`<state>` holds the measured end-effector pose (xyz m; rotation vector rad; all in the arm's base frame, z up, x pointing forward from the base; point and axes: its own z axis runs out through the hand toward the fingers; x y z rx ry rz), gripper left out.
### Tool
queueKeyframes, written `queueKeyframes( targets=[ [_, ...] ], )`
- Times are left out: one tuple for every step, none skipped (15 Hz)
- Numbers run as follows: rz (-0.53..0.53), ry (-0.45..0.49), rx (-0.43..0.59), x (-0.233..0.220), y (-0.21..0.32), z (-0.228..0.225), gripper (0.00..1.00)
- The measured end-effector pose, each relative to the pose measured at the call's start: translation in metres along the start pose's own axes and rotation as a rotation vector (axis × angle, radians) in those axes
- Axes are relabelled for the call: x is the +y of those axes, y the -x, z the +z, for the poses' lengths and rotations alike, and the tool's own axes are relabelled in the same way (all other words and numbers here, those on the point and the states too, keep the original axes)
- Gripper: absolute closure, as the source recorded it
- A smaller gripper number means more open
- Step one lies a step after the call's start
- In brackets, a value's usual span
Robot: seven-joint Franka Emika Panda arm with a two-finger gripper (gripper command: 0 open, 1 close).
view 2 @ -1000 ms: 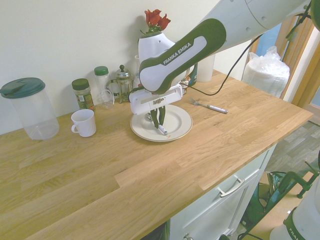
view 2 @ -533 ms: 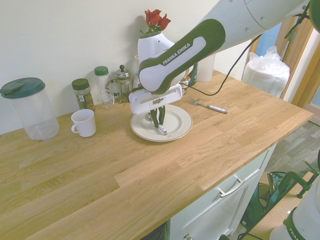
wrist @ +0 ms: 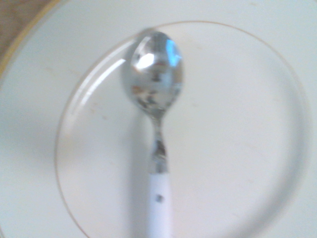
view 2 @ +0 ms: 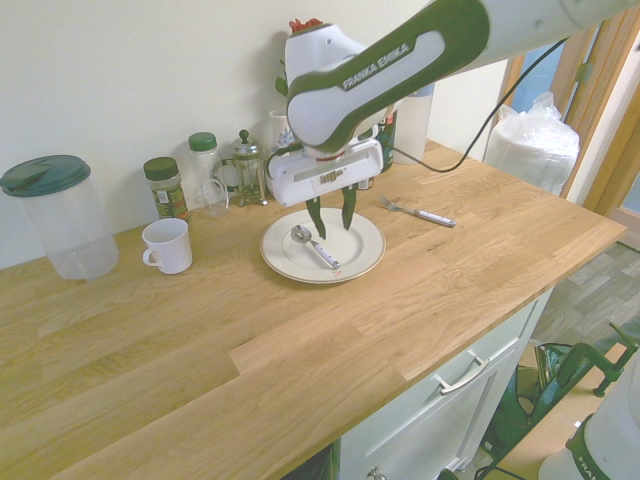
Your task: Put the spoon into the plate
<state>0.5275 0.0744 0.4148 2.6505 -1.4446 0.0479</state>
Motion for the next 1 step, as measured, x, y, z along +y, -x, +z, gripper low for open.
queueKeyframes(
  targets=[
    [0.013, 0.001, 0.003, 0.0215, -0.0112, -0.0140, 0.00]
  ],
)
